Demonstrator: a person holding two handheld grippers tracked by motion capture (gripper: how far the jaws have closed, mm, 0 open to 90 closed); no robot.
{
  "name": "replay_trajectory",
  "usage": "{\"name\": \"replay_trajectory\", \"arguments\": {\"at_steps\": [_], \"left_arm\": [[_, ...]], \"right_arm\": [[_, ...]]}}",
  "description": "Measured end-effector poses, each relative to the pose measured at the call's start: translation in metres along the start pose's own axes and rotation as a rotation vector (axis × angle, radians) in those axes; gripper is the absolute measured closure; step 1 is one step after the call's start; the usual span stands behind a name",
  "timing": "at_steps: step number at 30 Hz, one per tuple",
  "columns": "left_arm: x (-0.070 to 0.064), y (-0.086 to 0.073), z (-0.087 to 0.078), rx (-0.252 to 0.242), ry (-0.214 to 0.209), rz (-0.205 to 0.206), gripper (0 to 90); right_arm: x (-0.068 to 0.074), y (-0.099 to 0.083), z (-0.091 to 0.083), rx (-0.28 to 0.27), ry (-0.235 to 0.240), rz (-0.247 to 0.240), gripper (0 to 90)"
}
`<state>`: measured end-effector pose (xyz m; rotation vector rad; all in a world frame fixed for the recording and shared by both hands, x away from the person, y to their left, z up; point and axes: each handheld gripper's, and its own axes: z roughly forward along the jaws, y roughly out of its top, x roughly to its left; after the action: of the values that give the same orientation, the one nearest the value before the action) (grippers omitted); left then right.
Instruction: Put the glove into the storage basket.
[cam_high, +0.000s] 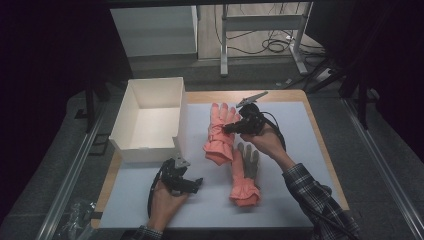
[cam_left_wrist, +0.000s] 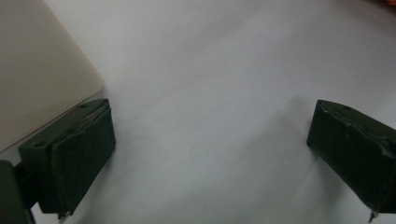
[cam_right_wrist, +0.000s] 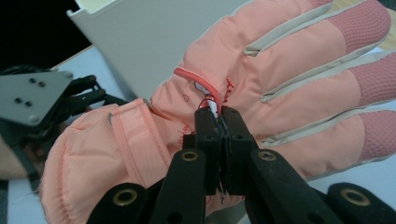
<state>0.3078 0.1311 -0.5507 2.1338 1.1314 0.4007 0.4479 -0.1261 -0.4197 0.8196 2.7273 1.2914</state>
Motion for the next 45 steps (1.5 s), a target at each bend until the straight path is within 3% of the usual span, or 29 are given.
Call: {"name": "replay_trajectory", "arguments": {"at_steps": [19, 27, 38, 45], "left_arm": [[0.0, 0.0, 0.0, -0.001, 0.002, 0.001, 1.2], [0.0, 0.0, 0.0, -0.001, 0.001, -0.001, 1.2], [0.0, 0.0, 0.0, -0.001, 0.002, 0.0, 1.2], [0.0, 0.0, 0.0, -0.002, 0.002, 0.0, 1.2]], "right_arm": [[0.027, -0.045, -0.056, 0.014, 0.054, -0.013, 86.7], [0.034, -0.069, -0.071, 0.031, 0.072, -0.008, 86.7], [0.043, -0.097, -0.067, 0.07, 0.103, -0.026, 86.6], [0.044, -0.105, -0.05, 0.109, 0.037, -0.068, 85.5]]}}
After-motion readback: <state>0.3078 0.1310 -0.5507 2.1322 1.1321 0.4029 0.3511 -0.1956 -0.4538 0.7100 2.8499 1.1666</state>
